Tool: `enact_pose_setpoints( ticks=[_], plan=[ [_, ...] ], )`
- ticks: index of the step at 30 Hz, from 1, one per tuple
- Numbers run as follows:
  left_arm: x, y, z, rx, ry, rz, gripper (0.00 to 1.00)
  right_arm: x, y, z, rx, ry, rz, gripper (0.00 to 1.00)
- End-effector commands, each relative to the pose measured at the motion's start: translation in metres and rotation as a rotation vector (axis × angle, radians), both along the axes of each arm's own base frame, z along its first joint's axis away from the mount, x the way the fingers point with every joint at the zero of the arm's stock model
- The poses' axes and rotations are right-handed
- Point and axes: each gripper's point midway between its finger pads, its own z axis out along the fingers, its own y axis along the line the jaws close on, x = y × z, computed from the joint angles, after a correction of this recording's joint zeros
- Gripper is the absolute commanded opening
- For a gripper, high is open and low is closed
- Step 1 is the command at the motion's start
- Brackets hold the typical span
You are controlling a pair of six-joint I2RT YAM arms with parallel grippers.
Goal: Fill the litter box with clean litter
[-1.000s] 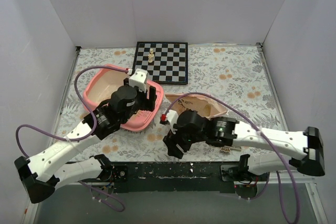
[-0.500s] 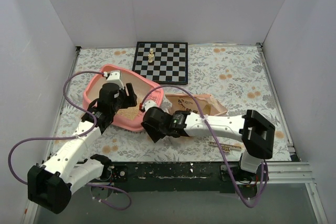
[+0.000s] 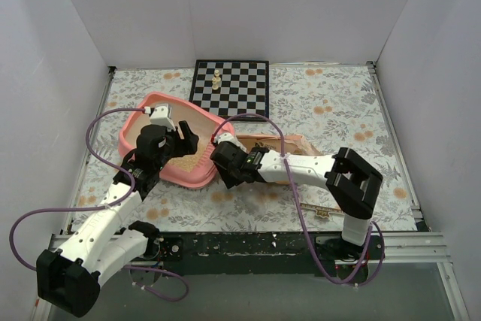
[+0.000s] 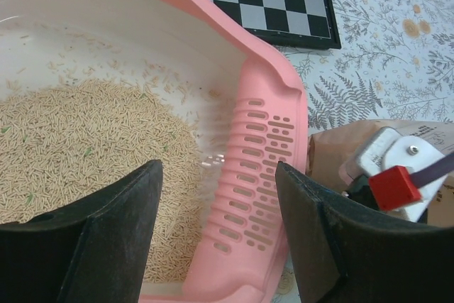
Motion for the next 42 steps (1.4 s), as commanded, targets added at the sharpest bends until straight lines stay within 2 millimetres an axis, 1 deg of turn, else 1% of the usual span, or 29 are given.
enact_pose_setpoints(
  ticks=[1,8,10,11,12,14,15,17,21,23,26,28,29,31,32,34,37,39,42],
  plan=[
    [0.000,-0.004,0.006,-0.025,-0.019,-0.020,0.64,0.012,0.003,-0.008,0.022,-0.007,-0.031,0.54],
    [0.000,-0.005,0.006,-0.030,-0.019,-0.025,0.65,0.014,-0.010,-0.032,-0.033,0.012,-0.042,0.52],
    [0.000,-0.006,0.005,-0.030,-0.017,-0.026,0.65,0.013,-0.012,-0.039,-0.049,0.025,-0.037,0.49],
    [0.000,-0.006,0.005,-0.030,-0.019,-0.027,0.65,0.011,-0.012,-0.041,-0.052,0.030,-0.032,0.34],
    [0.000,-0.005,0.004,-0.028,-0.015,-0.025,0.65,0.009,-0.012,-0.043,-0.054,0.039,-0.026,0.22],
    [0.000,-0.005,0.004,-0.028,-0.015,-0.025,0.65,0.008,-0.015,-0.044,-0.059,0.043,-0.027,0.05],
    [0.001,-0.005,0.005,-0.028,-0.016,-0.024,0.65,0.008,-0.018,-0.045,-0.069,0.042,-0.033,0.01],
    [0.001,-0.004,0.005,-0.027,-0.017,-0.021,0.66,0.010,-0.023,-0.039,-0.083,0.024,-0.044,0.01],
    [0.001,-0.004,0.005,-0.029,-0.019,-0.020,0.66,0.010,-0.029,-0.013,-0.082,-0.020,-0.049,0.01],
    [0.001,-0.005,0.007,-0.033,-0.024,-0.023,0.66,0.005,-0.028,0.004,-0.065,-0.022,-0.036,0.01],
    [-0.001,-0.008,0.013,-0.041,-0.024,-0.043,0.66,-0.010,-0.029,0.030,-0.046,0.000,-0.005,0.01],
    [-0.004,-0.013,0.022,-0.057,-0.021,-0.068,0.65,-0.021,-0.034,0.049,-0.035,-0.010,0.005,0.01],
    [-0.007,-0.019,0.027,-0.074,-0.014,-0.098,0.64,-0.026,-0.036,0.062,-0.014,-0.022,0.007,0.01],
    [-0.011,-0.022,0.040,-0.106,-0.011,-0.111,0.63,-0.038,-0.038,0.088,0.046,-0.029,0.017,0.01],
    [-0.014,-0.024,0.048,-0.128,-0.016,-0.119,0.63,-0.044,-0.039,0.107,0.107,-0.030,0.024,0.01],
    [-0.022,-0.029,0.068,-0.180,-0.034,-0.141,0.63,-0.057,-0.035,0.133,0.222,-0.017,0.059,0.01],
    [-0.037,-0.039,0.100,-0.261,-0.076,-0.207,0.65,-0.073,-0.030,0.178,0.412,-0.014,0.125,0.01],
    [-0.049,-0.048,0.117,-0.317,-0.081,-0.270,0.66,-0.082,-0.028,0.214,0.543,-0.038,0.172,0.01],
    [-0.067,-0.064,0.133,-0.401,-0.057,-0.373,0.67,-0.095,-0.028,0.283,0.763,-0.119,0.282,0.01]
  ],
)
